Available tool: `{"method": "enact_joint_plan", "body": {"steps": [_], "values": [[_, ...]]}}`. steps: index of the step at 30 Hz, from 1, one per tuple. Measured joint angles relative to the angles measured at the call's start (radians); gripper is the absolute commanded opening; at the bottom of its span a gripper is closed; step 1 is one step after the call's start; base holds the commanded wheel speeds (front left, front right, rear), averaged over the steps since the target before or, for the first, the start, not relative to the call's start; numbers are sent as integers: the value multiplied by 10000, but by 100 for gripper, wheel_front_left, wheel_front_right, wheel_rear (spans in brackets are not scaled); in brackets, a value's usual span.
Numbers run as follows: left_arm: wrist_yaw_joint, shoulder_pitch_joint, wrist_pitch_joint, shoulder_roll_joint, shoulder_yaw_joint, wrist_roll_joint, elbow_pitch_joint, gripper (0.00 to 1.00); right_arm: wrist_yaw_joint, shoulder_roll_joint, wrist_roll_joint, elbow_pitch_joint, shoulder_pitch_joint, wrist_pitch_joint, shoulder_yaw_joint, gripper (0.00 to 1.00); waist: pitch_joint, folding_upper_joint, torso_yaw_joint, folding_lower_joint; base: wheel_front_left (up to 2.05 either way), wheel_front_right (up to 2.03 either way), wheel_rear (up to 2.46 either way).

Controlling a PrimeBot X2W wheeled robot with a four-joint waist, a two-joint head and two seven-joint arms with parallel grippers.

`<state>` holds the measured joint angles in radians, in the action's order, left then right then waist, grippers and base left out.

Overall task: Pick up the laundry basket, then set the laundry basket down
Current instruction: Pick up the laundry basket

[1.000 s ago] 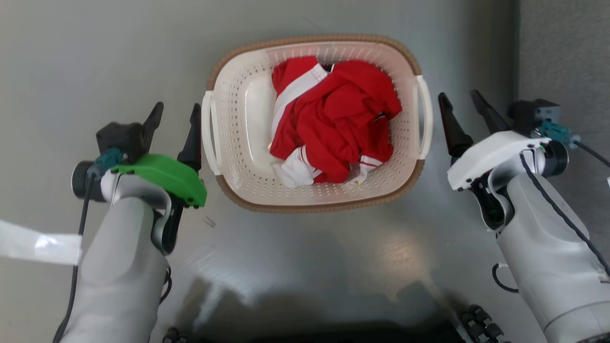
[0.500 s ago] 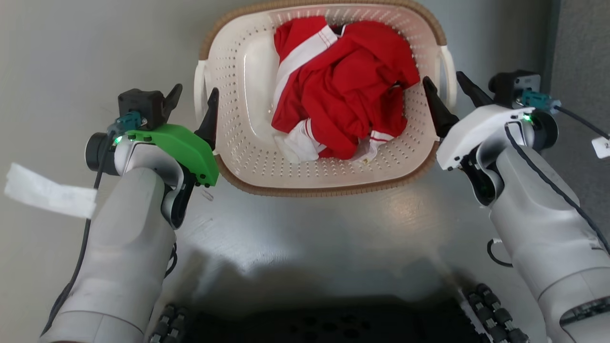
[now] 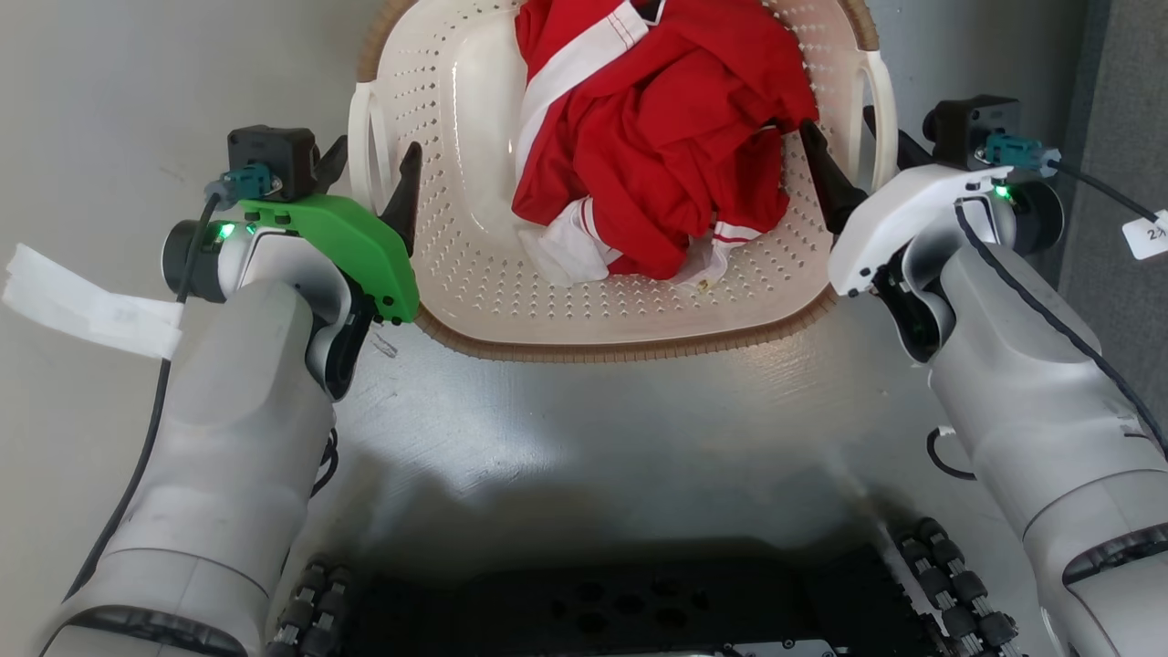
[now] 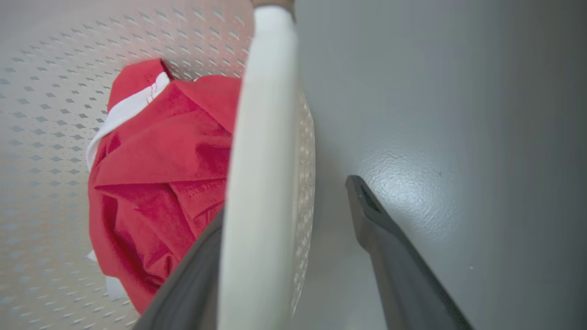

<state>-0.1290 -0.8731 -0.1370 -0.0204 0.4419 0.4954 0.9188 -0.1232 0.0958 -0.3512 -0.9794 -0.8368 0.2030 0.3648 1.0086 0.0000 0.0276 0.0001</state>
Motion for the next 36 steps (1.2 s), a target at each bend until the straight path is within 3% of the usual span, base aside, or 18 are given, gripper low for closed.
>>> {"method": "enact_joint_plan", "body": {"steps": [1, 2, 3, 4, 5, 6, 7, 8, 13, 23, 36], "values": [[0, -22, 0, 0, 40, 52, 69, 100, 0, 6, 0, -61, -10, 38, 12, 100, 13, 0, 1, 0, 0, 0, 0], [0, -38, -2, 0, 71, 98, 123, 87, 0, 6, 0, -130, -15, 46, 21, 100, 20, 0, 5, 0, 0, 0, 0], [0, -56, -2, 0, 102, 148, 159, 81, 0, 4, 0, -215, -27, 48, 33, 100, 25, 0, 7, 0, 0, 0, 0], [0, -115, -8, 4, 148, 305, 242, 65, 0, 2, -4, -339, -57, 79, 61, 98, 27, 0, 9, 0, 0, 0, 0], [-17, -151, -44, 27, 176, 347, 280, 48, 0, -4, -4, -399, -100, 79, 84, 79, 26, 0, 10, 0, 0, 0, 0], [-25, -199, -61, 48, 205, 387, 318, 41, 0, -15, -6, -458, -162, 81, 113, 54, 25, 0, 12, 0, 0, 0, 0], [-27, -250, -69, 63, 249, 401, 349, 24, -2, -27, -6, -497, -212, 90, 140, 25, 21, 0, 15, 0, 0, 0, 0], [-27, -299, -109, 79, 295, 418, 378, 0, -8, -63, -6, -531, -255, 92, 186, 2, 17, 0, 16, 0, 0, 0, 0], [-2, -446, -203, 157, 441, 715, 591, 0, 21, -403, -127, -692, -364, 213, 355, 0, -50, 0, 9, 0, 0, 0, 0], [10, -395, -326, 199, 970, 1154, 1078, 0, 19, -345, -368, -1064, -364, 353, 688, 0, -639, 0, -64, 0, 0, 0, 0], [0, 182, -393, 217, 1375, 1870, 1484, 0, 17, -491, -949, -1691, -124, 267, 1210, 0, -2073, 0, -204, -1, 0, 0, 0]]}}
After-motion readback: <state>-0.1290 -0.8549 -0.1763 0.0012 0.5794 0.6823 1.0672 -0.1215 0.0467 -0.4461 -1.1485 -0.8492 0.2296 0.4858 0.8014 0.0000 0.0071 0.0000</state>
